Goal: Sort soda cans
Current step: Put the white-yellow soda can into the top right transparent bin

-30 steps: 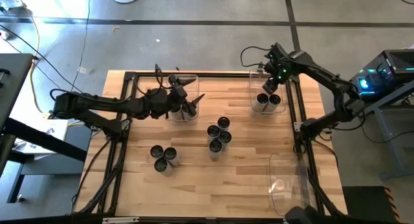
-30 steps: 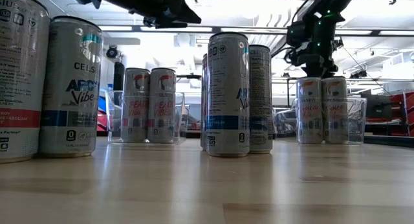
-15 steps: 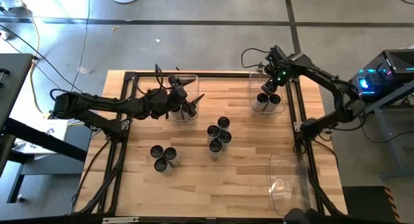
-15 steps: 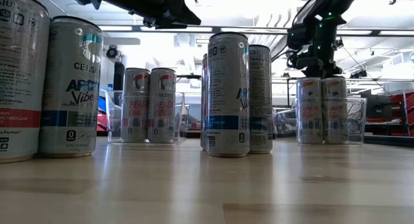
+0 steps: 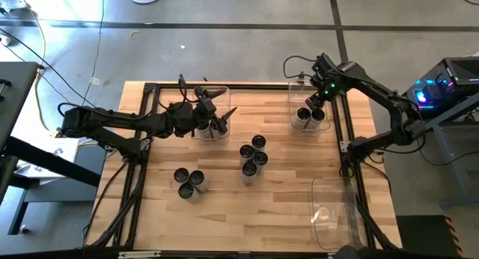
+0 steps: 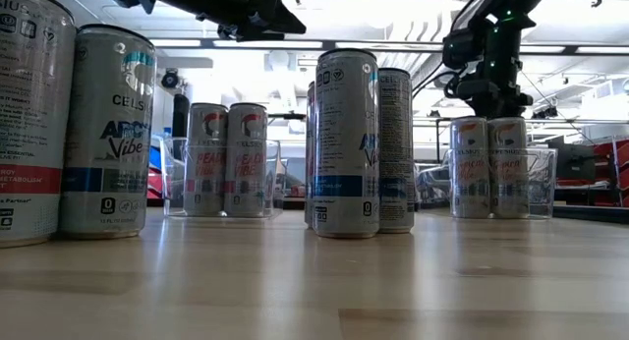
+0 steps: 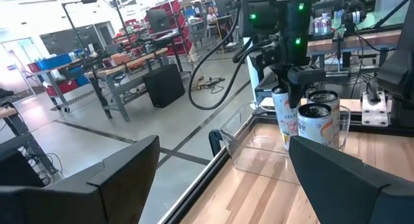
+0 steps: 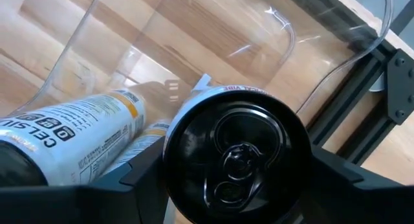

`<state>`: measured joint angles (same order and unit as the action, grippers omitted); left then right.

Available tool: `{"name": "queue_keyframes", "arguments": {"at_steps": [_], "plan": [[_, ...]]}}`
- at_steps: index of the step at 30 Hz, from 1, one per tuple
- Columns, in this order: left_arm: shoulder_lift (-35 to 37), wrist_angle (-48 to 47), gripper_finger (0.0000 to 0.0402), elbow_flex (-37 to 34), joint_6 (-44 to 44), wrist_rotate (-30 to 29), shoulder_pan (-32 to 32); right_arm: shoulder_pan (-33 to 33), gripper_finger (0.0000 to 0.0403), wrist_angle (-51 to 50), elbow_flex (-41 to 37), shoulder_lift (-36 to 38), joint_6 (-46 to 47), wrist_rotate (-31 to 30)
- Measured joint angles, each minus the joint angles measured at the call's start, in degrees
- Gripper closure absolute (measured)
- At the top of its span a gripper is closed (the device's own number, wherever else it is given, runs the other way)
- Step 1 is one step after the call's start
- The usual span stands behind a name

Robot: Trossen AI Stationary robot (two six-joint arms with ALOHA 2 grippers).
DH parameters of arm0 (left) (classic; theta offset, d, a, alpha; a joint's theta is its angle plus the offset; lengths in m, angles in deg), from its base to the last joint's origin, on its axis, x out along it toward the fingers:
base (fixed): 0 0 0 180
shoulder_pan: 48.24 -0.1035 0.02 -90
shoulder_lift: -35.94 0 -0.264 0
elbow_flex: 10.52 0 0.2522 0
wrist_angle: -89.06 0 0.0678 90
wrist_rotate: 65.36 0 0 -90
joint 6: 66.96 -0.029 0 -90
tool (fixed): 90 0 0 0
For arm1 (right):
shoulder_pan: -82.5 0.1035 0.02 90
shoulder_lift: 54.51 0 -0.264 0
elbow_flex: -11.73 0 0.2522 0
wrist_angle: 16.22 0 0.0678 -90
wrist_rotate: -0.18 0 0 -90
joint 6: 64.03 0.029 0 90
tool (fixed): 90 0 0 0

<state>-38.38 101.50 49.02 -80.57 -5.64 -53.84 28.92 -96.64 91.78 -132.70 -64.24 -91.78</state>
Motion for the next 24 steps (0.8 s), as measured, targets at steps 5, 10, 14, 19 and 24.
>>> {"name": "queue_keyframes", "arguments": {"at_steps": [5, 10, 14, 19, 24], "plan": [[0.00, 0.00, 0.0062, 0.00, 0.00, 0.02, 0.02, 0.16, 0.0146, 0.05, 0.00, 0.00, 0.37, 2.61], [0.00, 0.00, 0.0062, 0.00, 0.00, 0.02, 0.02, 0.98, 0.0144, 0.15, -0.02, 0.00, 0.39, 2.58], [-0.02, 0.00, 0.0062, 0.02, 0.00, 0.04, 0.02, 1.20, 0.0143, 1.73, -1.67, -0.24, -0.09, 2.61], [-0.02, -0.03, 0.0062, 0.00, -0.01, 0.04, 0.04, 1.20, 0.0142, 2.47, -2.32, -0.13, -0.22, 2.67], [-0.02, -0.04, 0.0062, 0.02, -0.02, 0.04, 0.04, 1.16, 0.0142, 2.54, -2.34, -0.13, 0.24, 2.66]]}}
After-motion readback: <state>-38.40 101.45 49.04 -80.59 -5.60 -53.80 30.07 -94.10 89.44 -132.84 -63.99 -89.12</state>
